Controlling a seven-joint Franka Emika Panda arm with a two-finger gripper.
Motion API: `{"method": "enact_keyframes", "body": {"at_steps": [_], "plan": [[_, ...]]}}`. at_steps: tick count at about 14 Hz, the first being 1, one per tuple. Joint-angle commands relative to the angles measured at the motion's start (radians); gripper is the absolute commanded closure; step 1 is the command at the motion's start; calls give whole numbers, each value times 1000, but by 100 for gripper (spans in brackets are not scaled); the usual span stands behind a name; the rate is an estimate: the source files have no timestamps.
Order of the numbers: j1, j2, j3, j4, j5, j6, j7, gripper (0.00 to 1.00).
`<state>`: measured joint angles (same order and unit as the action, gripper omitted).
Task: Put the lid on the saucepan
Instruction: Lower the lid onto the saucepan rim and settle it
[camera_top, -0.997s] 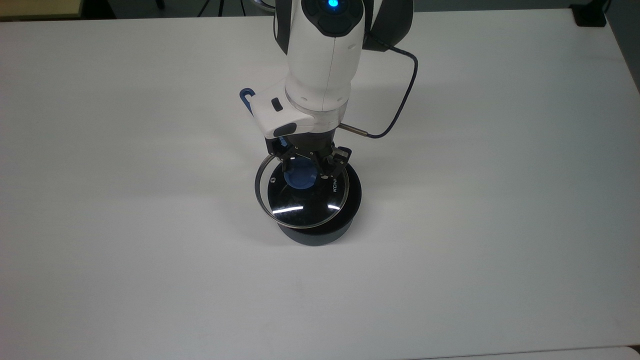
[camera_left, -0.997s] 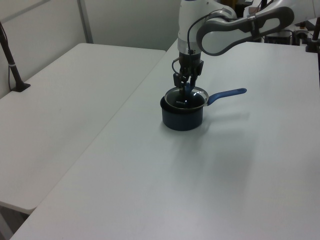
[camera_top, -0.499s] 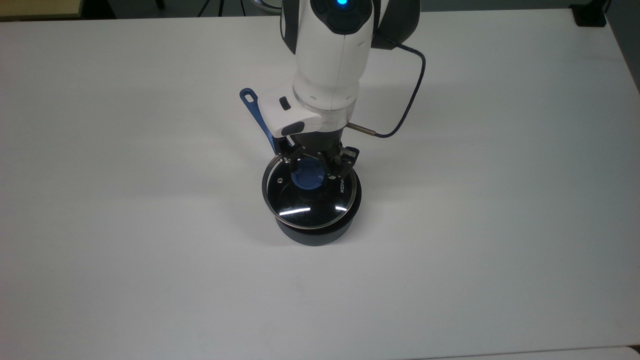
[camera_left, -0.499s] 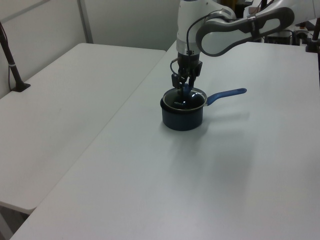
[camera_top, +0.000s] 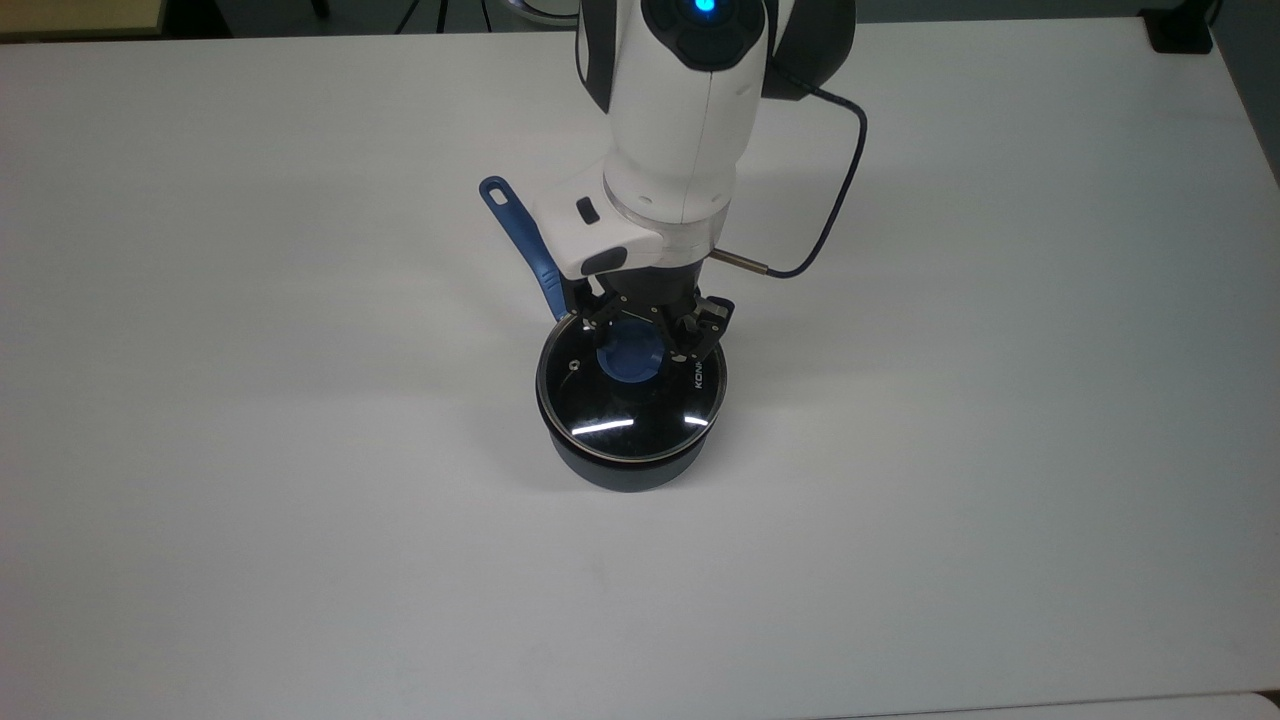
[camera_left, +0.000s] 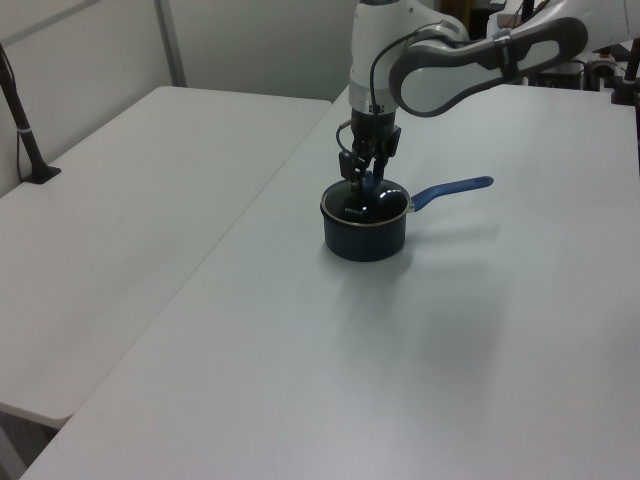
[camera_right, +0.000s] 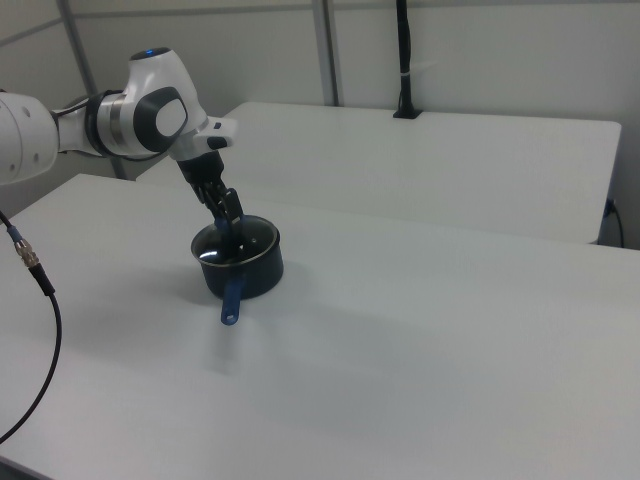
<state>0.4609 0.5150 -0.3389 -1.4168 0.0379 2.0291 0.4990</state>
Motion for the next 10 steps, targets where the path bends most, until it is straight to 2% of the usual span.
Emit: {"method": "enact_keyframes", "body": {"at_steps": [1,10], "plan": [[2,26,1,33,-16,10,26,55],[-1,30,0,35,-20,40,26,53]]}}
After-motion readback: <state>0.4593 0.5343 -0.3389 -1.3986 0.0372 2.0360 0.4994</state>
